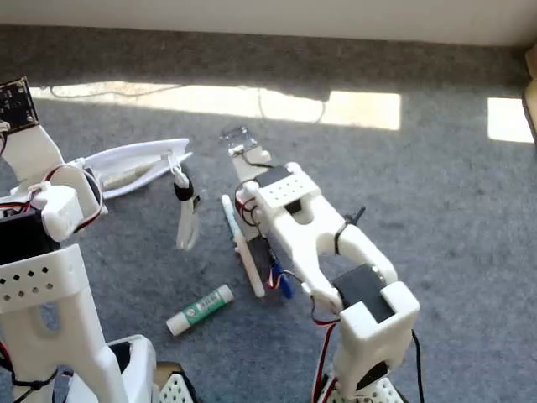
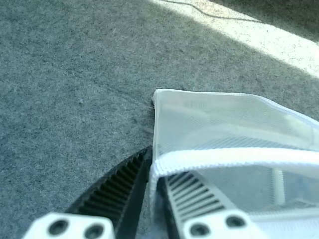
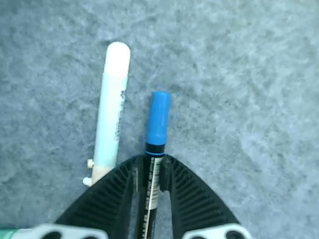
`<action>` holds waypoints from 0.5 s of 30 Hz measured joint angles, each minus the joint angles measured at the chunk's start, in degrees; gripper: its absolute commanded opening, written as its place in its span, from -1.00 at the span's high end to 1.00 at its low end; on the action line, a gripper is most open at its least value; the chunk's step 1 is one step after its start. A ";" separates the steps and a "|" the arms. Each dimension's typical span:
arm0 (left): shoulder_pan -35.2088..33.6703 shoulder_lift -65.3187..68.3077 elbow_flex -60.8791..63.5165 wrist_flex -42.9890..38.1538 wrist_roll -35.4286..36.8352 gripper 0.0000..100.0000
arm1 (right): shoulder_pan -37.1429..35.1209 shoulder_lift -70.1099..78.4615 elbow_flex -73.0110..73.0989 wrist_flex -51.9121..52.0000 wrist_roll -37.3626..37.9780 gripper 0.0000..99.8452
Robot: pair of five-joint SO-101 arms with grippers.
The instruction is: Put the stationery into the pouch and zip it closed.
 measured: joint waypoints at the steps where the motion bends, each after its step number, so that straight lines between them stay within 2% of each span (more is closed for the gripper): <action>1: 0.09 0.00 0.00 0.00 0.00 0.98 | 0.44 -1.49 -0.09 0.53 0.00 0.99; 15: 6.24 0.09 -1.41 0.00 3.96 0.98 | 2.55 -22.51 3.60 2.02 0.00 0.99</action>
